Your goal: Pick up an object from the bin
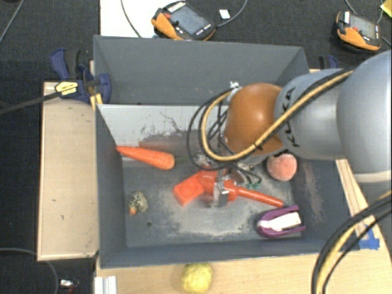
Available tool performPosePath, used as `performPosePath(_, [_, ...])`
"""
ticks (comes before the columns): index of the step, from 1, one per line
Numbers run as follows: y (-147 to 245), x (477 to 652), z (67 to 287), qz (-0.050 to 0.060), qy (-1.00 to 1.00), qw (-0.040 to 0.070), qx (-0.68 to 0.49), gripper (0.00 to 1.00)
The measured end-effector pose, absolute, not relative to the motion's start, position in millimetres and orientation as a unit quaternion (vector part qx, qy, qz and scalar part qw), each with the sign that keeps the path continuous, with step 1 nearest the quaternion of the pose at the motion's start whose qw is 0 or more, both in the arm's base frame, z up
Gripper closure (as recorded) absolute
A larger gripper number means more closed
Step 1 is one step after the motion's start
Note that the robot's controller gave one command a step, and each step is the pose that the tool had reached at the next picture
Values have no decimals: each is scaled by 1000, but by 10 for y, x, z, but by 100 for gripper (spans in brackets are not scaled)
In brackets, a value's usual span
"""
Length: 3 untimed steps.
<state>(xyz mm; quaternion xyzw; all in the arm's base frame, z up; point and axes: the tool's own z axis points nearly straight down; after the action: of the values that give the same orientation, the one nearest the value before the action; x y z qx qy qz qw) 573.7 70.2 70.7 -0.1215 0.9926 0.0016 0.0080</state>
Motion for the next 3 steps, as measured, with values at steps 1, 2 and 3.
performPosePath(1, [847,5834,711,2,994,12,-108,0])
performPosePath(2, [757,5826,709,2,992,11,-125,100])
performPosePath(3, [757,5826,709,2,992,11,-124,100])
